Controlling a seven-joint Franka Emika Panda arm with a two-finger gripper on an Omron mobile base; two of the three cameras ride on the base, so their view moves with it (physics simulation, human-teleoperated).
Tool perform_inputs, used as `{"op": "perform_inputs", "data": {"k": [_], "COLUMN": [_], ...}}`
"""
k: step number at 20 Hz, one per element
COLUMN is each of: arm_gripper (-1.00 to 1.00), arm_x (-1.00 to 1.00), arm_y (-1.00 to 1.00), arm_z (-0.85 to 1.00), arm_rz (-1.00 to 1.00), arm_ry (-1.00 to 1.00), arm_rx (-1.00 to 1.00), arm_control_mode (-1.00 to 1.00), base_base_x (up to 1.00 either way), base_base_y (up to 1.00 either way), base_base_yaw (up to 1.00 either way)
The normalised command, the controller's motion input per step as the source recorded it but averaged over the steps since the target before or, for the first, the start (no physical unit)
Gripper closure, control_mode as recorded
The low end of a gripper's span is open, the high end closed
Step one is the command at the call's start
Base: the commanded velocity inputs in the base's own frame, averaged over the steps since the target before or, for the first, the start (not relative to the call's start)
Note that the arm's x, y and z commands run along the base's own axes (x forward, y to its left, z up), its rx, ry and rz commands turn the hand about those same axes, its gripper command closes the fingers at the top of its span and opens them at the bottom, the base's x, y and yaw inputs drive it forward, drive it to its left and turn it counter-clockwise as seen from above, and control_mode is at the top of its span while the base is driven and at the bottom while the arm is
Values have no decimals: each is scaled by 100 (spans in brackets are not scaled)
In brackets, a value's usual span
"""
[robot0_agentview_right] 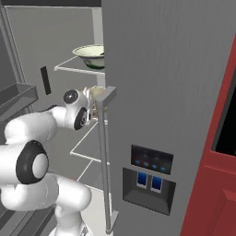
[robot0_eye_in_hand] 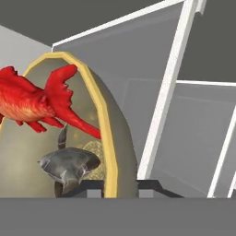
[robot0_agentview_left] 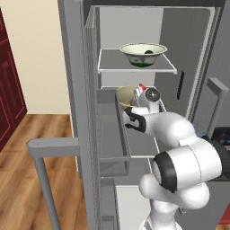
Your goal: Place the bowl with the bell pepper and squash on the top shelf of the fridge. Place the bowl with the fishs on the second highest shelf of the fridge.
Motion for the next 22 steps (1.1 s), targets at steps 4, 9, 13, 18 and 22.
{"op": "perform_inputs", "data": {"k": [4,9,13,18,22], "arm_gripper": [100,-100,-100,-100,-100], "arm_x": [72,46,-89,-100,-100], "arm_y": [-36,-12,0,0,0], "arm_z": [-35,-10,1,12,39], "arm_rz": [0,-1,0,0,0], "arm_ry": [13,7,-5,-26,-41], "arm_rx": [-1,0,0,0,0], "arm_control_mode": [-100,-100,-100,-100,-100], "base_base_x": [0,0,0,0,0], "base_base_y": [0,0,0,0,0], "base_base_yaw": [0,0,0,0,0]}}
